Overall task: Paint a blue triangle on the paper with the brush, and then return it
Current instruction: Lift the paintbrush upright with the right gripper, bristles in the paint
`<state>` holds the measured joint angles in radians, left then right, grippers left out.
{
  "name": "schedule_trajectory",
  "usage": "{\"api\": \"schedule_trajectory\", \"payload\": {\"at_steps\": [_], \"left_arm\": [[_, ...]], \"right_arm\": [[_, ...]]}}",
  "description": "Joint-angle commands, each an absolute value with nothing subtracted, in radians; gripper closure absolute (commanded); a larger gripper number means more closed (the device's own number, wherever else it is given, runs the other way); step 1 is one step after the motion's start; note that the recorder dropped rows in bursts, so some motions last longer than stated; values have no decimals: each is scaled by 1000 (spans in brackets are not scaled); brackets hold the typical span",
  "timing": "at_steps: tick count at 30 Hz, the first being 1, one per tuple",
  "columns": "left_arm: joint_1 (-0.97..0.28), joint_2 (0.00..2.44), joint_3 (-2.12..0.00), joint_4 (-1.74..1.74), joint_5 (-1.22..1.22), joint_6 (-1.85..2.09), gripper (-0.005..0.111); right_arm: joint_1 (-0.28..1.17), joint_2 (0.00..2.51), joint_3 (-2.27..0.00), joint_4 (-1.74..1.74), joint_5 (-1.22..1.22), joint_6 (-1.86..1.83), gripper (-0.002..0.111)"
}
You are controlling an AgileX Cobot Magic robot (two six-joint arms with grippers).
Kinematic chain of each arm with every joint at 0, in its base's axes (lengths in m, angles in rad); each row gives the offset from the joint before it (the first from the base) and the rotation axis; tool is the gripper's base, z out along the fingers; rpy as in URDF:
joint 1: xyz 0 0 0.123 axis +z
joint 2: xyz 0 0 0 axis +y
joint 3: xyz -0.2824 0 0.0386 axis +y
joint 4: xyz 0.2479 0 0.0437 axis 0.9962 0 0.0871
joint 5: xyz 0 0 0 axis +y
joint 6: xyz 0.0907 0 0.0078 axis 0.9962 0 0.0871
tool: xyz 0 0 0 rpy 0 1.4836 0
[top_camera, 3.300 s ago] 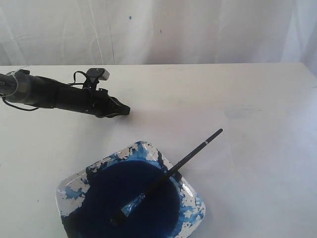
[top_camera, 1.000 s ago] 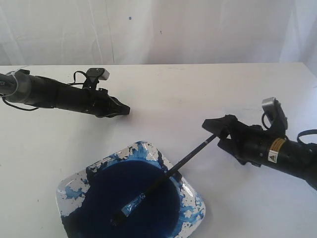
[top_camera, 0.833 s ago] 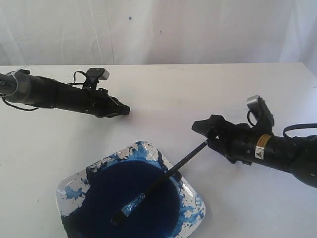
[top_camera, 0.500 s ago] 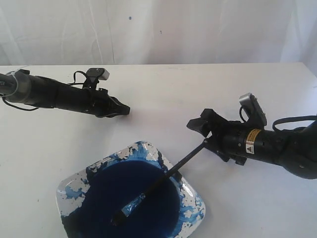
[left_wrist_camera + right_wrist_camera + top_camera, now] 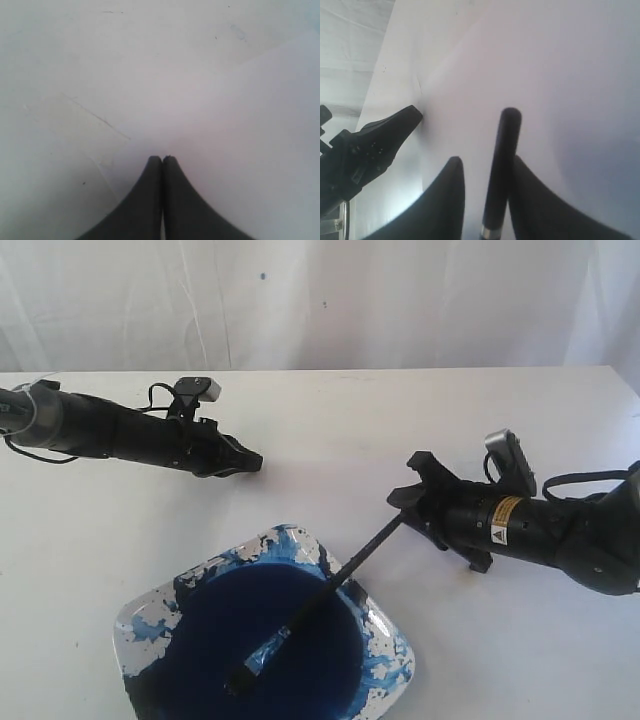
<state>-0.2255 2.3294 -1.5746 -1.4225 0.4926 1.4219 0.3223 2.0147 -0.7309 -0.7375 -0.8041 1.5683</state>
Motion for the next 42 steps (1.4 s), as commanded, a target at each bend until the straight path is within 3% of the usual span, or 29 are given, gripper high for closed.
{"api": "schedule_trajectory", "payload": {"at_steps": [1,13,31,42], "left_arm": [[-229,2330,-1577,-1435,503,1416,107],[-229,2330,-1577,-1435,503,1416,107],[-229,2330,-1577,-1435,503,1416,107],[-229,2330,-1577,-1435,503,1416,107]], "right_arm": [[328,2035,-733,-729,-773,1576,88],[328,2035,-733,-691,-766,1571,105],[328,2035,-738,-505,-1215,1469,106],[328,2035,-820,-490,-1221,1401,106]]}}
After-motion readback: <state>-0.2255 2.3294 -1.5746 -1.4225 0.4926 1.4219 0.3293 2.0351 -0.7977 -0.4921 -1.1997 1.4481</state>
